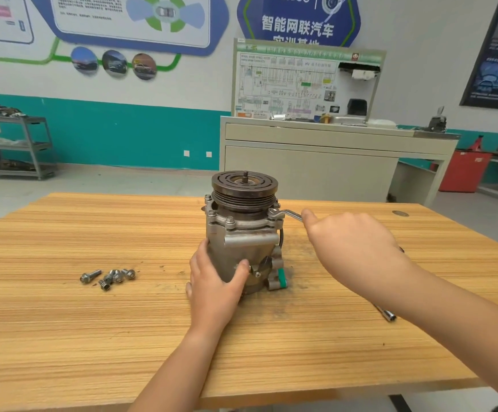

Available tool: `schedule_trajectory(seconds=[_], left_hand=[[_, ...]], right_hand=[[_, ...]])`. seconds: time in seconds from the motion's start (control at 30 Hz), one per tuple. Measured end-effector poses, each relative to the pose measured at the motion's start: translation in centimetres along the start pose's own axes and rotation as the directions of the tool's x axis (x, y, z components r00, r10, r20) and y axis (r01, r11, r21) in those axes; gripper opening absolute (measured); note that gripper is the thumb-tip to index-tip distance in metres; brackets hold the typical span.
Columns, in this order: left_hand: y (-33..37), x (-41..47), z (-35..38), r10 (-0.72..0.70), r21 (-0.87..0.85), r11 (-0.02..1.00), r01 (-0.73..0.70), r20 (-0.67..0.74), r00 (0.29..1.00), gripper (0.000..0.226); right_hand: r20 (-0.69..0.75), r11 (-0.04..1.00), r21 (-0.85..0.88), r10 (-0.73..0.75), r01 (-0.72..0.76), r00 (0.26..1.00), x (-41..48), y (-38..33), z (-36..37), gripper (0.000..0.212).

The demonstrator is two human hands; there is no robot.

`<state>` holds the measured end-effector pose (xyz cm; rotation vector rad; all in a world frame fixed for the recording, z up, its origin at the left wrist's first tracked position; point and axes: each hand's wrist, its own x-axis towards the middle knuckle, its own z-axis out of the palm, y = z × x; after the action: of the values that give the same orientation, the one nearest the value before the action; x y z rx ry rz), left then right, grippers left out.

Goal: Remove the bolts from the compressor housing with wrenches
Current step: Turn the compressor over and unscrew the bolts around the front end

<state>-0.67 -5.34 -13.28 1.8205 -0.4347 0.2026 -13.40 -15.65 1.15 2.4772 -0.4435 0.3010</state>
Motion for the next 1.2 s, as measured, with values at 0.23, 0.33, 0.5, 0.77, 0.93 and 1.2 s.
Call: schedule_trajectory(seconds=[0.23, 0.33, 0.5, 0.77, 0.93, 1.2], left_hand=[[0.0, -0.2, 0.0, -0.001, -0.008, 1.0, 0.001, -0.003, 1.0, 0.081], [0.0, -0.1, 0.0, -0.002, -0.011, 1.0, 0.002, -0.004, 1.0, 0.08], [0.1, -0.1, 0.0, -0.008, -0.016, 1.0, 0.008, -0.004, 1.0, 0.08], [-0.1, -0.1, -0.1, -0.005, -0.028, 1.0, 0.006, 0.009, 1.0, 0.081], [0.0, 0.0, -0.1, 0.001, -0.028, 1.0, -0.001, 0.007, 1.0, 0.081], [0.0, -0.1, -0.1, -0.001, -0.036, 0.999, 0.001, 0.013, 1.0, 0.082]], right_hand=[[0.208, 0.989, -0.115, -0.067, 0.092, 0.976, 0.2, -3.0, -1.0, 0.061], [0.205, 0.99, -0.102, -0.075, 0.097, 0.976, 0.0, -2.1, -1.0, 0.059], [0.123, 0.989, -0.115, -0.076, 0.09, 0.989, 0.3, -1.4, -0.4, 0.062], [-0.121, 0.987, -0.064, -0.158, 0.151, 0.98, 3.8, 4.3, 3.0, 0.04], [-0.165, 0.995, 0.024, -0.093, 0.098, 0.982, 8.1, 3.6, 6.2, 0.03], [-0.306, 0.949, 0.305, 0.015, 0.083, 0.952, 11.4, 0.8, 8.7, 0.032]])
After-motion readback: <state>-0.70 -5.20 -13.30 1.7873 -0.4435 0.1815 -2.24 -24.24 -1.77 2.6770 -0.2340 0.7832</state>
